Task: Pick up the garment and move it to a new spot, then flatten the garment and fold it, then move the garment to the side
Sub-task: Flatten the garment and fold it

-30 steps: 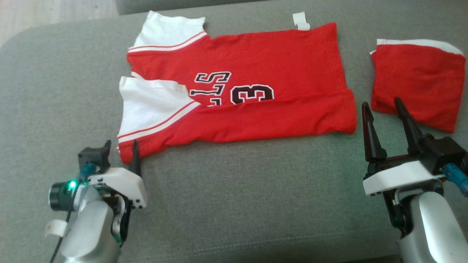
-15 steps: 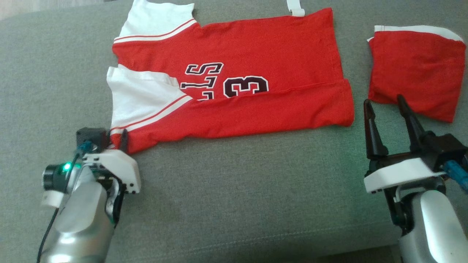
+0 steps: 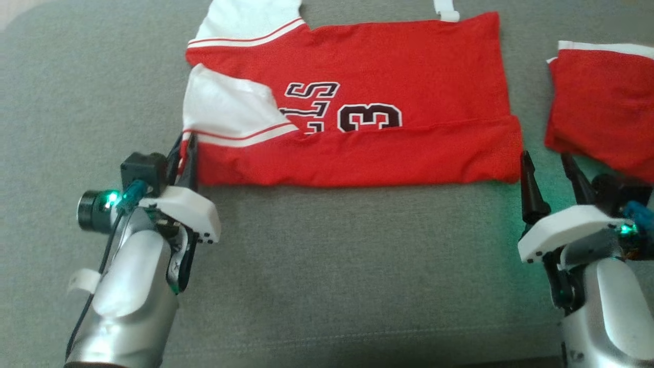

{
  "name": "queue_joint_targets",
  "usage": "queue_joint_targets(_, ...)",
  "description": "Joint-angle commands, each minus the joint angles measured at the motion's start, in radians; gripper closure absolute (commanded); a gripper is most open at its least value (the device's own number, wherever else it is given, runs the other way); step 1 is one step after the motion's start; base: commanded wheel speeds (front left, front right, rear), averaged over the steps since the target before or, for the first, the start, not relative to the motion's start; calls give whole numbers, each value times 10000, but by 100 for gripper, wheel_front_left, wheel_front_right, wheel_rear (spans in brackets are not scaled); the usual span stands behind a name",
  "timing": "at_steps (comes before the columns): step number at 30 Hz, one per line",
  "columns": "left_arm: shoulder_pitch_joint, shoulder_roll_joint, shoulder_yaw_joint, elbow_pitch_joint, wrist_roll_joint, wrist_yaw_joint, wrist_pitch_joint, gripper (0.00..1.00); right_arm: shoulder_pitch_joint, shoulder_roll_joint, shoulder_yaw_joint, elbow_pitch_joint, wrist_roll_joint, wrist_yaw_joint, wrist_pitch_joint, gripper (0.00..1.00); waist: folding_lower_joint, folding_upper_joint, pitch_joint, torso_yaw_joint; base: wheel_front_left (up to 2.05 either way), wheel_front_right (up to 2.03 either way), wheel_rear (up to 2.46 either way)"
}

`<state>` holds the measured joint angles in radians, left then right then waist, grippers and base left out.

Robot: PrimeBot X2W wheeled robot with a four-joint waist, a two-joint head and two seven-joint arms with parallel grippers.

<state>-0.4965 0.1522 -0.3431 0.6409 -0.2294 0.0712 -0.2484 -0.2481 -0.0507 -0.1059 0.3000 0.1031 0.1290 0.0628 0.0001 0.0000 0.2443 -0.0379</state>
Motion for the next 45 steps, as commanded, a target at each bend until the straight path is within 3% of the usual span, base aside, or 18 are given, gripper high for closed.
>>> queue_joint_targets(1, -184, 240, 292, -427, 76, 29, -124, 100, -370, 0, 181, -134, 162, 17, 83, 0, -1, 0, 56, 104, 0, 0, 0)
queue_joint_targets(8, 47, 284, 239, -1466, 241, 77, -131, 100, -1130, 3, 40, 1327, 848, 17, 523, 0, -1, 0, 304, 408, 0, 0, 0)
queue_joint_targets(15, 191, 391, 273, -1635, 255, 98, -132, 100, -1764, 4, 289, 2443, 886, 17, 592, 0, -1, 0, 460, 590, 0, 0, 0)
queue_joint_targets(17, 227, 414, 292, -1619, 244, 105, -132, 100, -1876, 4, 463, 2623, 918, 17, 570, 100, -1, 0, 456, 615, 0, 0, 0)
queue_joint_targets(28, 752, 576, 343, -1312, 133, 79, -133, 100, -1503, 4, 168, 2683, 115, 17, 868, 100, -1, 0, -102, 507, 0, 0, 0)
queue_joint_targets(45, 3162, 858, 106, -2246, -264, 134, 484, 100, 1063, -828, 321, -169, 803, 17, 3466, 100, -1, 0, -1843, 275, 0, 0, 0)
